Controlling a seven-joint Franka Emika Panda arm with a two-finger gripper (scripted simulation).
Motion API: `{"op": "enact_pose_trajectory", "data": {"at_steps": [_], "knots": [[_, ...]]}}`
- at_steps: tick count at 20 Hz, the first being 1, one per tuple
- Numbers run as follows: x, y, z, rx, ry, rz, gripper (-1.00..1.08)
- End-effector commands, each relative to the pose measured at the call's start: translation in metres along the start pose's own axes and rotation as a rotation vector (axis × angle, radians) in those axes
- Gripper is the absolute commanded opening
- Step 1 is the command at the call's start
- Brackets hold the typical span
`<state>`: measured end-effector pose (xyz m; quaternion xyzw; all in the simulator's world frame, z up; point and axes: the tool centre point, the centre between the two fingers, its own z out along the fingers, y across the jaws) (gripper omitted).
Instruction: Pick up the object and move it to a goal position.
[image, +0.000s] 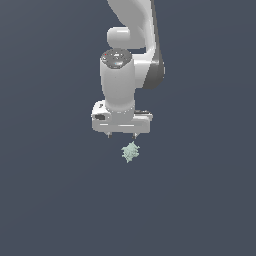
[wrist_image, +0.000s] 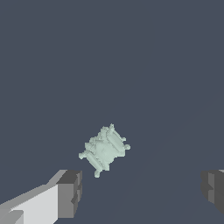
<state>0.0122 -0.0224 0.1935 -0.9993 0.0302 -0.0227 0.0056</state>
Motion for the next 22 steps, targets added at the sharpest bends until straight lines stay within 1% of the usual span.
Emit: {"op": "enact_pose_trajectory", "data": {"at_steps": [1,4,8,11,17,22], "knots": [[0.0,0.0,0.0,0.0,0.0,0.0,1.0],[-0.002,-0.003,0.002,-0.002,-0.008,-0.013,1.0],[-0.009,-0.013,0.008,-0.008,-0.034,-0.057,1.0],[-0.01,-0.015,0.009,-0.009,-0.039,-0.069,1.0],[-0.01,-0.015,0.011,-0.008,-0.037,-0.044,1.0],[-0.01,-0.016,0.016,-0.008,-0.039,0.013,1.0]]}}
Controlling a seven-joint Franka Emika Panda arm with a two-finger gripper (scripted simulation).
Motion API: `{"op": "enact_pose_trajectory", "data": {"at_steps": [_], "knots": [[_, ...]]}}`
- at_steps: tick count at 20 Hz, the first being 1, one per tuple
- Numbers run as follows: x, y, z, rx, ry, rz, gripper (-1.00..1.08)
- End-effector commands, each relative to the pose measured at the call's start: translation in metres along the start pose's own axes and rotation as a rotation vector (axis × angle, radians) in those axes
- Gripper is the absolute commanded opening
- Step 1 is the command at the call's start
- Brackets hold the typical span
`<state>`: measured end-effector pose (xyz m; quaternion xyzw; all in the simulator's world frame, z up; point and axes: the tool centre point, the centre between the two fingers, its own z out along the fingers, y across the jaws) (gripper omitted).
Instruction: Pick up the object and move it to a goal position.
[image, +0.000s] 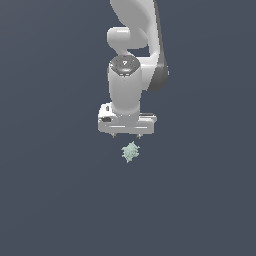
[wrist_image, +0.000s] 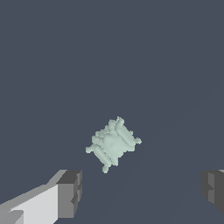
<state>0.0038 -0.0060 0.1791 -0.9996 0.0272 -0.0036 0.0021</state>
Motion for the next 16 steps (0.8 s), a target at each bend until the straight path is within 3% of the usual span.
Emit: {"op": "enact_pose_trajectory", "data": {"at_steps": [1,16], "knots": [[0.0,-0.001,0.003,0.001,-0.001,0.034,1.0],[-0.001,-0.01,0.036,0.004,-0.006,0.39,1.0]]}}
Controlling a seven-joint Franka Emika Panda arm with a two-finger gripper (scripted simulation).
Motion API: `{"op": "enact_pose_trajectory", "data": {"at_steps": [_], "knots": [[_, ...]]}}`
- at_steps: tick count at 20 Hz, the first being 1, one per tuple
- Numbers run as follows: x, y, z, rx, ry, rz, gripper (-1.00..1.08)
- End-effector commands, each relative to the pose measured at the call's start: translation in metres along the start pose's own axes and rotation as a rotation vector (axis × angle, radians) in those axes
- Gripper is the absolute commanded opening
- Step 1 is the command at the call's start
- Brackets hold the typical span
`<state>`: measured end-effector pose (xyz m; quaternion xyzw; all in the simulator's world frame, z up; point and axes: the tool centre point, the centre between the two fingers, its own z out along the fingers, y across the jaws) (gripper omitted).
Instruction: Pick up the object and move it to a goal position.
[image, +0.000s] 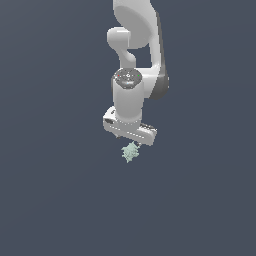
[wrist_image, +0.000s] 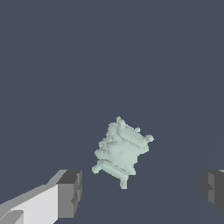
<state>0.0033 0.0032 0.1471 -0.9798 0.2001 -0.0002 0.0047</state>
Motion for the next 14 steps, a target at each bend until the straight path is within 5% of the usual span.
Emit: {"op": "enact_pose_trajectory", "data": {"at_steps": [1,14], "knots": [[-0.001,-0.001,0.006,0.0,0.0,0.069,1.0],[-0.005,-0.006,0.034,-0.006,0.001,0.389,1.0]]}}
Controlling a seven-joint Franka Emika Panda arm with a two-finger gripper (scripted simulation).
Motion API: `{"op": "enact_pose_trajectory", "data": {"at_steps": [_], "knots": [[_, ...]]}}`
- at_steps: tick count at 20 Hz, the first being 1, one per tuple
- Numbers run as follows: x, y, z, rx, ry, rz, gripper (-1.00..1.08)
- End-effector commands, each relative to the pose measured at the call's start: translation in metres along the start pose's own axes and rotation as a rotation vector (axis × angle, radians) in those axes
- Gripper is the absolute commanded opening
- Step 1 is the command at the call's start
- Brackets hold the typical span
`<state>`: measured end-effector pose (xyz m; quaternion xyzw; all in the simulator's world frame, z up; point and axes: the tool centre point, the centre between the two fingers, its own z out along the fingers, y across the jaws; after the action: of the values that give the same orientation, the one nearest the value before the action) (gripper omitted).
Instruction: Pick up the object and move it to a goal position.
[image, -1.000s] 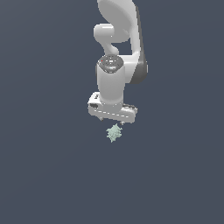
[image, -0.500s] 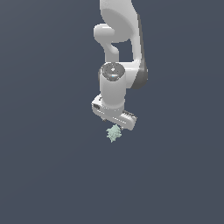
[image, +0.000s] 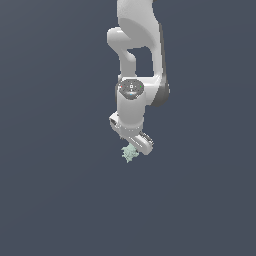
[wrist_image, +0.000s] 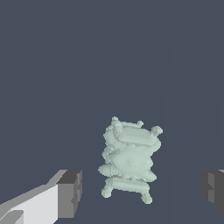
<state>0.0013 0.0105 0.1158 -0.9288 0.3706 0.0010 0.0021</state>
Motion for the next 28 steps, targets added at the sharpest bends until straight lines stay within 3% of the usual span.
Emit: {"op": "enact_pose_trajectory", "data": {"at_steps": [1,9,17,28], "knots": [[-0.001,0.0,0.004,-0.001,0.001,0.05,1.0],[-0.002,-0.001,0.011,-0.003,0.003,0.138,1.0],[-0.002,-0.001,0.016,-0.003,0.003,0.144,1.0],[-0.003,0.0,0.06,-0.003,0.004,0.149,1.0]]}}
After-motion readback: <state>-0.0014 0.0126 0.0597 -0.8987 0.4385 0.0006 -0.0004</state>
